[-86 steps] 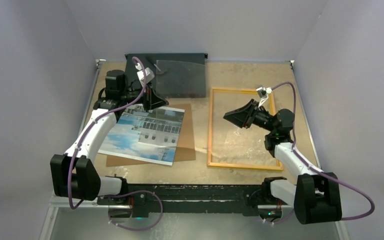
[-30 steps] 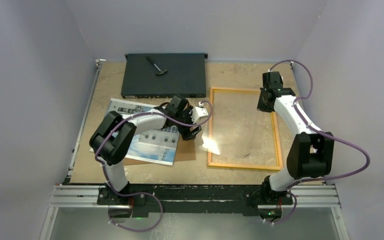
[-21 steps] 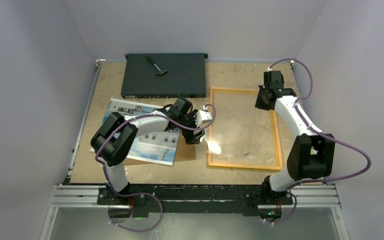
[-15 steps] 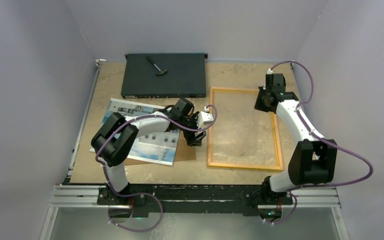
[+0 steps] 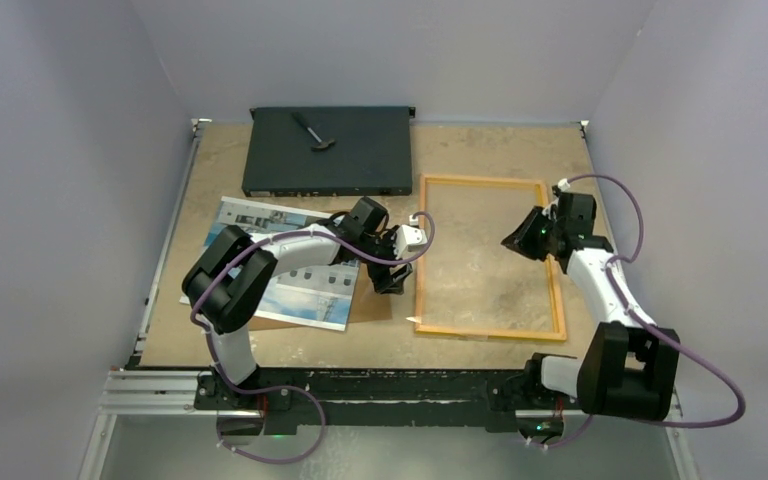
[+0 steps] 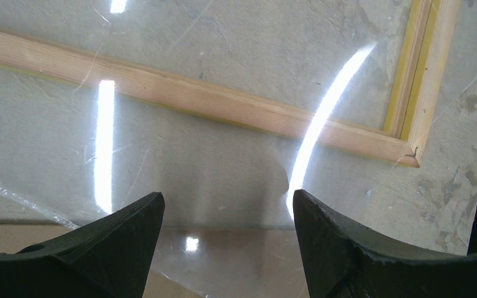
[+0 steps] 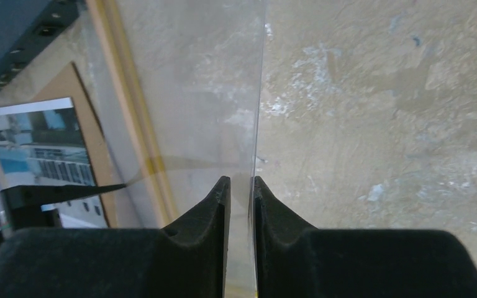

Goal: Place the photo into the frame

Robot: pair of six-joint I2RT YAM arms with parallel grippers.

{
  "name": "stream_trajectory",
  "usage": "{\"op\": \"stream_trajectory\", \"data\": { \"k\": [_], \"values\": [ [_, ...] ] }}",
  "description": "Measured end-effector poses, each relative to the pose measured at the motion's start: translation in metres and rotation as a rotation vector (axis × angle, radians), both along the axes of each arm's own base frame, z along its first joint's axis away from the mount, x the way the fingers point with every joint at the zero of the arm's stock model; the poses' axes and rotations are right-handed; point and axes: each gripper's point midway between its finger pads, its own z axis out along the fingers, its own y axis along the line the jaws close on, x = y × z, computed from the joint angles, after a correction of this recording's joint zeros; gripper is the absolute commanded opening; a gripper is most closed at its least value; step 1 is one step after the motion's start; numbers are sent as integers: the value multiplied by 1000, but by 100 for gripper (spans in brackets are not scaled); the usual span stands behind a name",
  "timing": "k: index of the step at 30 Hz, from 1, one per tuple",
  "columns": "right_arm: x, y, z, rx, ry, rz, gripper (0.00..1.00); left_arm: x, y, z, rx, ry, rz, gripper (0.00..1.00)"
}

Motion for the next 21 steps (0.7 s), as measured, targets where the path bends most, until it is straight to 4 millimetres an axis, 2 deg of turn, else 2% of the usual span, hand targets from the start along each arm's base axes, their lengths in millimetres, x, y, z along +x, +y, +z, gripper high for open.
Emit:
{"op": "stream_trajectory", "data": {
  "k": [4, 8, 15, 17, 19, 21],
  "values": [
    [-1, 11, 15, 79, -83, 13, 26, -1, 0, 0, -4, 3, -4, 73],
    [-7, 23, 16, 154, -139, 33, 46, -2, -1, 0, -7, 8, -8, 72],
    [-44, 47, -31, 315, -64, 35, 49, -5, 0, -1, -8, 17, -14, 70],
    [-49, 51, -33, 341, -49, 37, 41, -5, 0, -1, -9, 17, -14, 70],
    [-47, 52, -28, 349, -72, 40, 24, -5, 0, -1, -9, 17, -14, 70],
    [-45, 52, -20, 350, -102, 43, 3, -5, 0, -1, -8, 17, -14, 76]
  ]
}}
